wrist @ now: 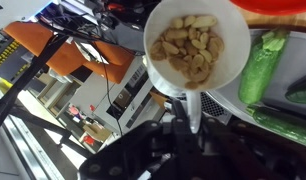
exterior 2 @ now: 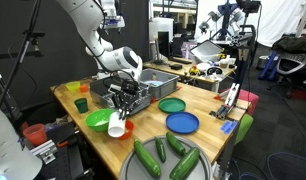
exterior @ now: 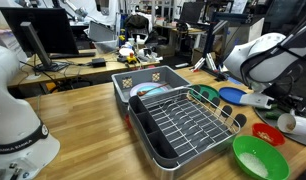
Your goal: Pour the contents in the white mug into the orange bowl
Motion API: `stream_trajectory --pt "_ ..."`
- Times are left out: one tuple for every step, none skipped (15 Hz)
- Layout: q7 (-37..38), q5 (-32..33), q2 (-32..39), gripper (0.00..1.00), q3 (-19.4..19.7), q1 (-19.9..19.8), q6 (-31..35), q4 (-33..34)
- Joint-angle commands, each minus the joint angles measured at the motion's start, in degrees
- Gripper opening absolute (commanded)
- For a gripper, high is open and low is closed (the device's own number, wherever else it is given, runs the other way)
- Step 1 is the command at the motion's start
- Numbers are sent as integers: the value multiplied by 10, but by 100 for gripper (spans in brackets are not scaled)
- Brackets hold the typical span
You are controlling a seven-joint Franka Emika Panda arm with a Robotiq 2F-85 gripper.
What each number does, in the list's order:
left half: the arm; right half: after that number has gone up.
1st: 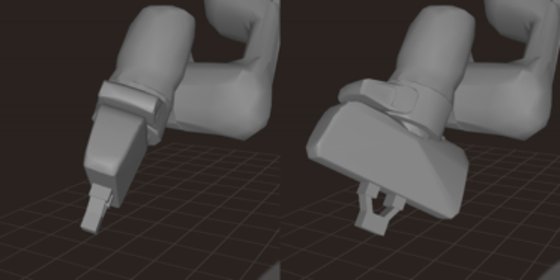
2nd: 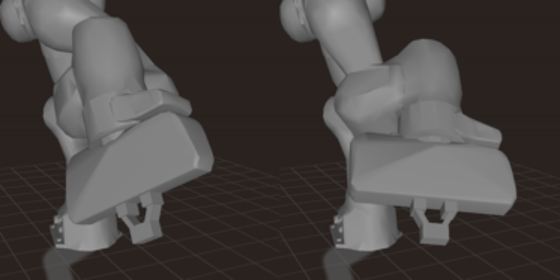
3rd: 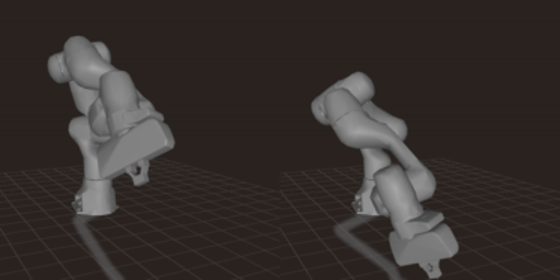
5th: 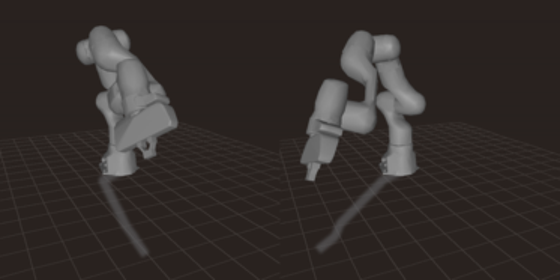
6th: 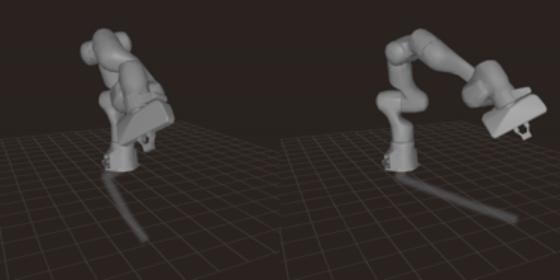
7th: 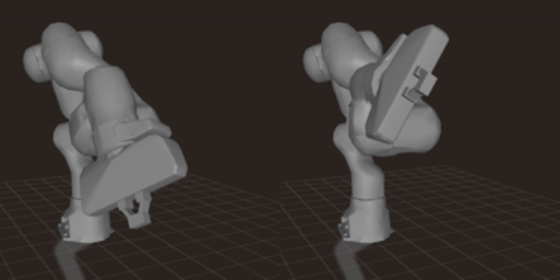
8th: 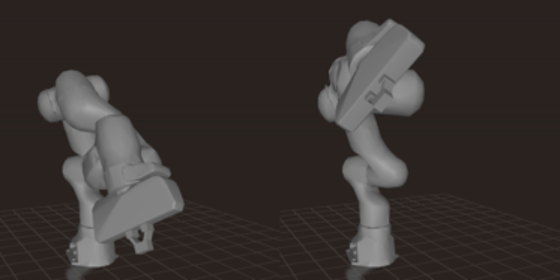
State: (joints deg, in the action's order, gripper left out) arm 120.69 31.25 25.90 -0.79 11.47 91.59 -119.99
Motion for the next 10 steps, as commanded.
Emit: stream_trajectory --pt "25 -6 32 2 6 14 -52 35" --pt "26 -6 38 2 8 16 -58 41" --pt "28 -5 45 2 9 19 -68 47" --pt "27 -4 50 2 9 21 -73 53" --pt "26 -4 55 2 10 23 -78 58" --pt "26 -3 58 2 10 25 -82 61" --pt "27 -2 62 2 11 28 -88 66" --pt "26 -3 65 2 11 30 -93 71" --pt "25 -3 69 2 11 31 -98 75" --pt "21 -6 73 2 10 32 -108 81"
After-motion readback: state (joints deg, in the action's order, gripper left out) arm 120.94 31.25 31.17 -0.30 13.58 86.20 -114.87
